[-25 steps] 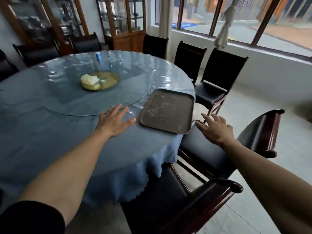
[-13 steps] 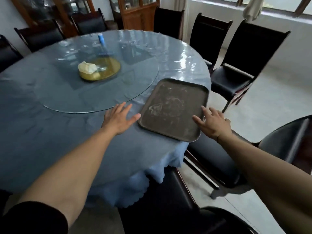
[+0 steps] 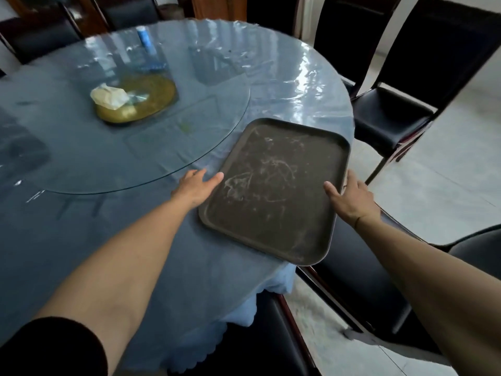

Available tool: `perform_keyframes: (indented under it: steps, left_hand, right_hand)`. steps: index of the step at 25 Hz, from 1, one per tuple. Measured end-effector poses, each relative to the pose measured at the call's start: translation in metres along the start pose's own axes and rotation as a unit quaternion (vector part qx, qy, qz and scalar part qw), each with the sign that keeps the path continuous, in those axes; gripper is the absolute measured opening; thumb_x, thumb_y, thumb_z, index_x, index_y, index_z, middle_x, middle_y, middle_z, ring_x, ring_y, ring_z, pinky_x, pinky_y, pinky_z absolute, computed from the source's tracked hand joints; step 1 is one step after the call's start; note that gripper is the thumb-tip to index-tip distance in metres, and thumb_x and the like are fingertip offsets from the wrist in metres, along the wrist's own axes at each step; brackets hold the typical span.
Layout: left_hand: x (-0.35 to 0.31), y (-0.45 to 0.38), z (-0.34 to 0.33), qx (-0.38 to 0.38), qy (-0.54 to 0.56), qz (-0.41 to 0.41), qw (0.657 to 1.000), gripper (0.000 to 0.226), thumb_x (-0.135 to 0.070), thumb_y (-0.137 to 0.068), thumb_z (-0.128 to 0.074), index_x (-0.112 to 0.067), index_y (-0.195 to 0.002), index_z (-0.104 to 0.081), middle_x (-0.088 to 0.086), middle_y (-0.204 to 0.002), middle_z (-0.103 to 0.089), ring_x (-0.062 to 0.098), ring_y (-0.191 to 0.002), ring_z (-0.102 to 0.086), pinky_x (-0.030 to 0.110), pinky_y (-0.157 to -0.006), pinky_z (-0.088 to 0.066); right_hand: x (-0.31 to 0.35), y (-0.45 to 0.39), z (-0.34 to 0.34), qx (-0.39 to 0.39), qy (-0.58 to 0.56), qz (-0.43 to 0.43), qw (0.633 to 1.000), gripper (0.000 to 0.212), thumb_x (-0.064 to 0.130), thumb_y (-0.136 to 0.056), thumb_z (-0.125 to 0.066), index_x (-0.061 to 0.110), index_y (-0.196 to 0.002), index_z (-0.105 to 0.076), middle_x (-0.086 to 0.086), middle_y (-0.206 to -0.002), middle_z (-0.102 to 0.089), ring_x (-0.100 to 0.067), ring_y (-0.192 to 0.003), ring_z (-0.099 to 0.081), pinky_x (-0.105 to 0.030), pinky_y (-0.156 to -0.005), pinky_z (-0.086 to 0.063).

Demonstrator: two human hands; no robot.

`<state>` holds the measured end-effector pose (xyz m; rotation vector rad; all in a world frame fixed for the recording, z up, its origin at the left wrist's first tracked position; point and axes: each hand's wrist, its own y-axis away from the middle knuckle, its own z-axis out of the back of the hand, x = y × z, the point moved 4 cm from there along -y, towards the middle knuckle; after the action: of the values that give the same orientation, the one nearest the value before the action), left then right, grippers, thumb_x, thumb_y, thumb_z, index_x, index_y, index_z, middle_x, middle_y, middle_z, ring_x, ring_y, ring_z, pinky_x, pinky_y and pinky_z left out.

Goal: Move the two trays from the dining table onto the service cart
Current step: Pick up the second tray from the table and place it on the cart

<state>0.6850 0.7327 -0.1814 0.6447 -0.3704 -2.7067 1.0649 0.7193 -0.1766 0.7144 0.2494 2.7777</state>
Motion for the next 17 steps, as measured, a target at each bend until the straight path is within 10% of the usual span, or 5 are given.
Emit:
perform_keyframes:
  steps: [10, 17]
  left_hand:
    - [-0.029, -0.082, -0.032, 0.112, 0.120, 0.062, 0.984, 0.084, -0.078, -0.087, -0.035, -0.022, -0.150, -0.042, 0.006, -0.156, -0.040, 0.028, -0.141, -0.039, 0.048, -0.116, -0.030]
    - [-0.045, -0.094, -0.044, 0.160, 0.149, 0.113, 0.969, 0.102, -0.089, -0.074, -0.040, -0.030, -0.156, -0.024, 0.006, -0.166, -0.015, 0.033, -0.150, -0.017, 0.057, -0.115, -0.019]
  right_hand:
    - [-0.005, -0.068, -0.041, 0.056, -0.147, -0.166, 0.974, 0.086, 0.064, -0.091, -0.045, 0.006, -0.150, -0.021, -0.021, -0.156, -0.016, -0.046, -0.136, -0.029, -0.057, -0.108, -0.035]
    - [-0.005, -0.079, -0.046, 0.106, -0.309, -0.219, 0.919, 0.093, 0.063, -0.088, -0.052, 0.011, -0.154, -0.012, -0.013, -0.159, -0.019, -0.035, -0.141, -0.026, -0.055, -0.110, -0.032]
